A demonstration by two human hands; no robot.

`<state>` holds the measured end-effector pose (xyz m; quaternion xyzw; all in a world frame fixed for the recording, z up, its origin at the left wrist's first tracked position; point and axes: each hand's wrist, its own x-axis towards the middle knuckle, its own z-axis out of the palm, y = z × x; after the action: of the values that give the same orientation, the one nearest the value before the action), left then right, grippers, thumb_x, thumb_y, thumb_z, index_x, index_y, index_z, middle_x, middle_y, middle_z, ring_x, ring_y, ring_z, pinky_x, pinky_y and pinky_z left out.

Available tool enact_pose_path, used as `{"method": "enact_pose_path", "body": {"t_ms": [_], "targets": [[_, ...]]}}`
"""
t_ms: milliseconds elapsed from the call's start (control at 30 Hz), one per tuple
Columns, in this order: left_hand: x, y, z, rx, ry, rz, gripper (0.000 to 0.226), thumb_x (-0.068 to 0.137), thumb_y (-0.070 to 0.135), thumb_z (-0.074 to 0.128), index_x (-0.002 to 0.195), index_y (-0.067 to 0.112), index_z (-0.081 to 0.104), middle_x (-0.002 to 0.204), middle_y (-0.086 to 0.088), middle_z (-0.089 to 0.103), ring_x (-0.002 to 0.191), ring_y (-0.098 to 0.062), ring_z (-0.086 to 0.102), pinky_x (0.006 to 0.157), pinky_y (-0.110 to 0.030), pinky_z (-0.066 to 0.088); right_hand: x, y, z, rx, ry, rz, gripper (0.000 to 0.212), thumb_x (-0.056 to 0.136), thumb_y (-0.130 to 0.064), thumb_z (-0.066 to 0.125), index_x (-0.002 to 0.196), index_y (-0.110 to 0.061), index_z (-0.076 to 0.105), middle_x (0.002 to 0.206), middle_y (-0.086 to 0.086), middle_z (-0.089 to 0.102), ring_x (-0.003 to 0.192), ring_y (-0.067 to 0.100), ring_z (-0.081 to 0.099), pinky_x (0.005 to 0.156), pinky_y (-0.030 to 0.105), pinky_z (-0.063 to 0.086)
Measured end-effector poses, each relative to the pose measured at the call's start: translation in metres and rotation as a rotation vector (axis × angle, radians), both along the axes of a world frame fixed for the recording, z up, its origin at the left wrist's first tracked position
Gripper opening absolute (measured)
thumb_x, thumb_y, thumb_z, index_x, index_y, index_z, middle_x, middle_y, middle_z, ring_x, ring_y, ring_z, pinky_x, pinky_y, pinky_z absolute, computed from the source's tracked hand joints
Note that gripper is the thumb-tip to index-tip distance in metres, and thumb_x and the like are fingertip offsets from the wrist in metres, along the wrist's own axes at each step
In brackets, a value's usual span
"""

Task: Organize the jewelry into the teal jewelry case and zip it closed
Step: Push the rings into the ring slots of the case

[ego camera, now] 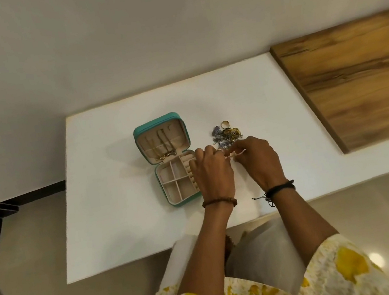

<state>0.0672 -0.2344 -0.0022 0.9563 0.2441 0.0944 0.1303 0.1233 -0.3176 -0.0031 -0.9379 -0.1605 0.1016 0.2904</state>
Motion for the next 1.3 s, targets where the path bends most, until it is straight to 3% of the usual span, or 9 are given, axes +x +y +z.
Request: {"method": "enact_pose_path", "body": {"t_ms": [167, 267, 433, 567, 733, 900, 1033, 1200, 1300], "targets": [[-0.003, 0.003, -0.003, -0.086, -0.033, -0.027, 0.015, 0.082, 0.018, 0.064, 0.094, 0.012, 0.071, 0.095, -0.006, 0.067, 0.097, -0.03, 0.055, 0.078, -0.042, 0.042, -0.004, 0.003, -0.001, -0.068, 0.002, 0.001, 0.016, 0.089, -0.015, 0.055, 0.092, -0.012, 0.07, 0.103, 0.009, 0.063, 0.093, 0.027, 0.059, 0.069, 0.031, 0.043], [-0.008, 0.006, 0.001, -0.169, -0.075, -0.082, 0.02, 0.087, 0.019, 0.059, 0.103, 0.012, 0.069, 0.104, -0.005, 0.068, 0.102, -0.029, 0.053, 0.083, -0.042, 0.04, -0.008, -0.001, 0.001, 0.03, 0.077, -0.018, 0.008, 0.086, -0.017, 0.062, 0.087, -0.013, 0.07, 0.101, 0.008, 0.061, 0.091, 0.023, 0.06, 0.067, 0.029, 0.039], [-0.029, 0.031, 0.015, -0.202, -0.211, -0.094, 0.021, 0.079, 0.03, 0.061, 0.091, 0.02, 0.075, 0.083, -0.003, 0.073, 0.086, -0.025, 0.06, 0.074, -0.04, 0.044, -0.021, -0.004, 0.023, 0.49, 0.366, -0.024, 0.003, 0.083, -0.01, 0.067, 0.082, -0.007, 0.068, 0.077, 0.001, 0.067, 0.076, 0.014, 0.063, 0.073, 0.024, 0.055], [-0.046, 0.056, 0.025, -0.243, -0.331, -0.068, 0.014, 0.069, 0.027, 0.068, 0.08, 0.024, 0.076, 0.069, -0.003, 0.071, 0.068, -0.024, 0.063, 0.061, -0.037, 0.05, -0.028, 0.013, 0.028, 0.576, 0.483, 0.05, 0.002, 0.083, -0.01, 0.066, 0.082, -0.012, 0.066, 0.078, 0.004, 0.068, 0.075, 0.014, 0.065, 0.072, 0.02, 0.056], [-0.049, 0.076, 0.021, -0.493, -0.271, 0.035, 0.013, 0.075, 0.022, 0.072, 0.088, 0.019, 0.075, 0.089, -0.009, 0.072, 0.087, -0.025, 0.063, 0.076, -0.047, 0.052, -0.024, 0.031, 0.027, 0.644, 0.573, 0.109, 0.01, 0.085, -0.007, 0.062, 0.094, -0.004, 0.067, 0.087, 0.014, 0.068, 0.077, 0.015, 0.065, 0.074, 0.019, 0.056], [-0.041, 0.084, 0.009, -0.593, -0.303, 0.08, 0.014, 0.078, 0.022, 0.069, 0.09, 0.017, 0.074, 0.097, -0.007, 0.07, 0.097, -0.021, 0.059, 0.081, -0.039, 0.052, -0.014, 0.046, 0.023, 0.646, 0.531, 0.165, 0.02, 0.088, -0.008, 0.058, 0.105, -0.002, 0.066, 0.096, 0.015, 0.069, 0.085, 0.016, 0.066, 0.072, 0.021, 0.056], [-0.035, 0.087, 0.004, -0.605, -0.306, 0.129, 0.013, 0.08, 0.02, 0.068, 0.09, 0.015, 0.073, 0.1, -0.008, 0.069, 0.101, -0.024, 0.052, 0.081, -0.033, 0.048, -0.009, 0.057, 0.017, 0.576, 0.421, 0.14, 0.012, 0.086, -0.013, 0.062, 0.096, -0.015, 0.069, 0.093, 0.006, 0.068, 0.078, 0.008, 0.063, 0.059, 0.012, 0.05], [-0.037, 0.091, 0.002, -0.487, -0.178, 0.171, 0.018, 0.084, 0.025, 0.062, 0.097, 0.017, 0.072, 0.107, -0.008, 0.065, 0.096, -0.027, 0.047, 0.079, -0.036, 0.045, -0.007, 0.064, 0.003, 0.439, 0.265, 0.165, 0.007, 0.081, -0.019, 0.069, 0.087, -0.018, 0.071, 0.094, 0.008, 0.067, 0.076, 0.018, 0.059, 0.065, 0.027, 0.047], [-0.037, 0.089, 0.003, -0.372, -0.081, 0.171, 0.027, 0.087, 0.03, 0.057, 0.105, 0.015, 0.068, 0.113, -0.008, 0.062, 0.101, -0.026, 0.047, 0.08, -0.03, 0.039, -0.007, 0.063, -0.002, 0.367, 0.191, 0.193, 0.008, 0.081, -0.02, 0.069, 0.089, -0.02, 0.073, 0.09, 0.004, 0.064, 0.078, 0.018, 0.057, 0.07, 0.032, 0.047]]}}
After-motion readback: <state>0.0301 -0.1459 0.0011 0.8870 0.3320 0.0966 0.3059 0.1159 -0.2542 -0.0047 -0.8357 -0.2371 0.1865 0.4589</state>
